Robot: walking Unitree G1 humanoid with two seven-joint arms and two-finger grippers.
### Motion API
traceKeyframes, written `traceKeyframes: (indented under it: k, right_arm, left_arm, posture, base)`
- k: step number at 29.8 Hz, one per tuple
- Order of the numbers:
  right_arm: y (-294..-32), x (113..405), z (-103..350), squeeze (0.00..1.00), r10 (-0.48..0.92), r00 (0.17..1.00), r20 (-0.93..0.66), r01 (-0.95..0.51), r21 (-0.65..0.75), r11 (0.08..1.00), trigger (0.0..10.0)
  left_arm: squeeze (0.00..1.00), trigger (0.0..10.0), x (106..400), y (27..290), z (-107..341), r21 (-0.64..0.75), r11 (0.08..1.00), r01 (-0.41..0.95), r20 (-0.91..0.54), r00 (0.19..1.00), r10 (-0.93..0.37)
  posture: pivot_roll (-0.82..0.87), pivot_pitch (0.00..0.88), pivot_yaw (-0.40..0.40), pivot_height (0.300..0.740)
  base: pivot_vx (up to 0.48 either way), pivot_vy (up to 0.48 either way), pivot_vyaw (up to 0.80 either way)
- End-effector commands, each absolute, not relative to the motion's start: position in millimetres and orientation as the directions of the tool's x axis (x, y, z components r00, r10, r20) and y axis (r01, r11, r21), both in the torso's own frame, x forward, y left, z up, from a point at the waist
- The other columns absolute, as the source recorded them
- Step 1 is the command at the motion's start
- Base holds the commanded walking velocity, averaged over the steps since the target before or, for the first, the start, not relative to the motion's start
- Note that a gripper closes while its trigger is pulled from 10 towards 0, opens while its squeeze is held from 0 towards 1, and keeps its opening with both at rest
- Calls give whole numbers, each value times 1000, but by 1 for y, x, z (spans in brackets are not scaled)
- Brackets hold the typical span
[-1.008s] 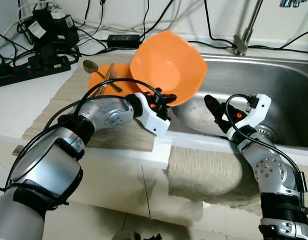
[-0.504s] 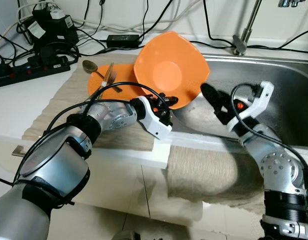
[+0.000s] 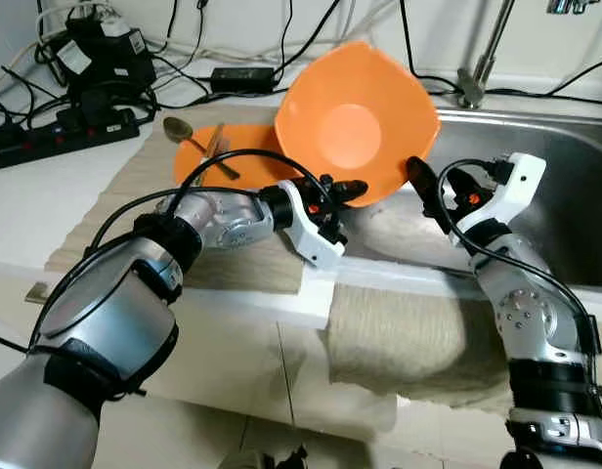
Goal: Kitchen organization
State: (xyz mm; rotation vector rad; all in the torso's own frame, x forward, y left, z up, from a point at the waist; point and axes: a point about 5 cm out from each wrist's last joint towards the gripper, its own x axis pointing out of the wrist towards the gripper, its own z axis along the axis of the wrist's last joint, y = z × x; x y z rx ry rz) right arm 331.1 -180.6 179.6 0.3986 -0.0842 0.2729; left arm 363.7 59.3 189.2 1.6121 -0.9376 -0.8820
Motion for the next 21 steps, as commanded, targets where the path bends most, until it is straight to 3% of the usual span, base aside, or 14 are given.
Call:
traceKeyframes:
  k: [1,21]
  right_arm:
    - [-178,335,180,0,244,960,135,-277,362,890,10000]
    - [-166,361,177,0,165,971,175,-217,348,912,10000]
  left_arm:
    - [0,0,364,52,213,974,-83,-211,5,386,-922]
    - [0,0,350,36,226,981,34,-189,81,245,-966]
  posture:
    - [-20,0,79,740]
    - [-11,0,72,740]
  base:
    - [0,0,0]
    - [0,0,0]
